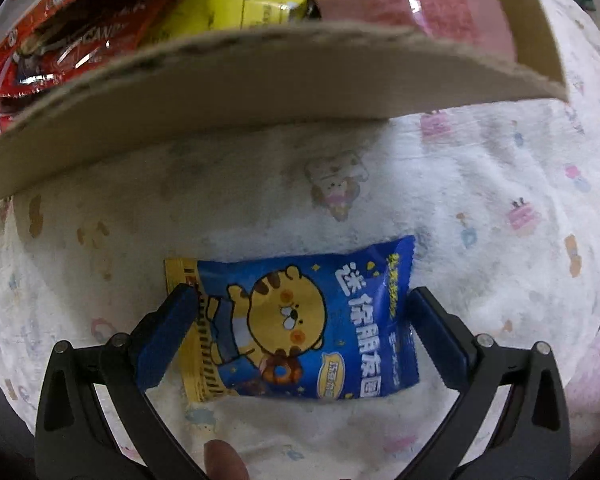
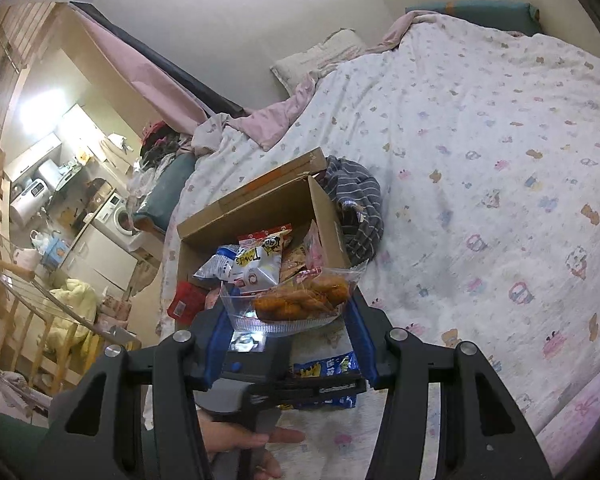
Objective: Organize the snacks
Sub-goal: 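Close the left tool on the blue-yellow cartoon bag and lift it, then carry the blue-yellow bag over the box and lower it inside with the left tool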
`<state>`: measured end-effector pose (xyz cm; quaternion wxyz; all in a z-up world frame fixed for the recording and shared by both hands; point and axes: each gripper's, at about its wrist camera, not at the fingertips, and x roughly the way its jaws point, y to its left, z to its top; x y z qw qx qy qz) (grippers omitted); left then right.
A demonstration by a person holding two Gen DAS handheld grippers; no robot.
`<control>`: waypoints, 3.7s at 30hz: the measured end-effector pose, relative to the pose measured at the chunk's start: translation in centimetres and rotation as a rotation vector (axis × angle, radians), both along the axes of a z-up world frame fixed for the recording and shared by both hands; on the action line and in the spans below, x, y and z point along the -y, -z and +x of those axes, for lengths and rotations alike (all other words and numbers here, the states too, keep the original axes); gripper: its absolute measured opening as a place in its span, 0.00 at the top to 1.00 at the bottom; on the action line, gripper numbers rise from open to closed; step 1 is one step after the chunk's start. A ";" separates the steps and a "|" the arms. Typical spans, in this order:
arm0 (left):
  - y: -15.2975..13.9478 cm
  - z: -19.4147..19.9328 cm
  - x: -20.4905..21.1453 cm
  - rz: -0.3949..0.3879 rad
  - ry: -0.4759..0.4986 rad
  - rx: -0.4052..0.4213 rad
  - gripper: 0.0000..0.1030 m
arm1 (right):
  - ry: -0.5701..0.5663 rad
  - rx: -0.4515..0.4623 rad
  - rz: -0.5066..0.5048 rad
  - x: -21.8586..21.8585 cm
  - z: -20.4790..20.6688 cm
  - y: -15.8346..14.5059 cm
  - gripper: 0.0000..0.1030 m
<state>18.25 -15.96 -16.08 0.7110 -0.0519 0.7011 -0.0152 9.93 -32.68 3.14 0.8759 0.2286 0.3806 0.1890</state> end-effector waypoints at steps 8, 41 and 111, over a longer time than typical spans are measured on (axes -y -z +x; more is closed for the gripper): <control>0.7 0.0 0.0 0.016 -0.010 0.017 0.00 | -0.005 0.016 0.018 -0.1 -0.1 -0.4 0.47; -2.8 -6.0 -5.1 -0.105 0.188 0.059 0.54 | 0.037 -0.037 -0.063 -1.0 0.8 0.7 0.47; -12.7 4.9 -17.0 -0.001 0.067 0.492 0.40 | -0.062 -0.203 -0.232 -12.7 16.6 7.8 0.44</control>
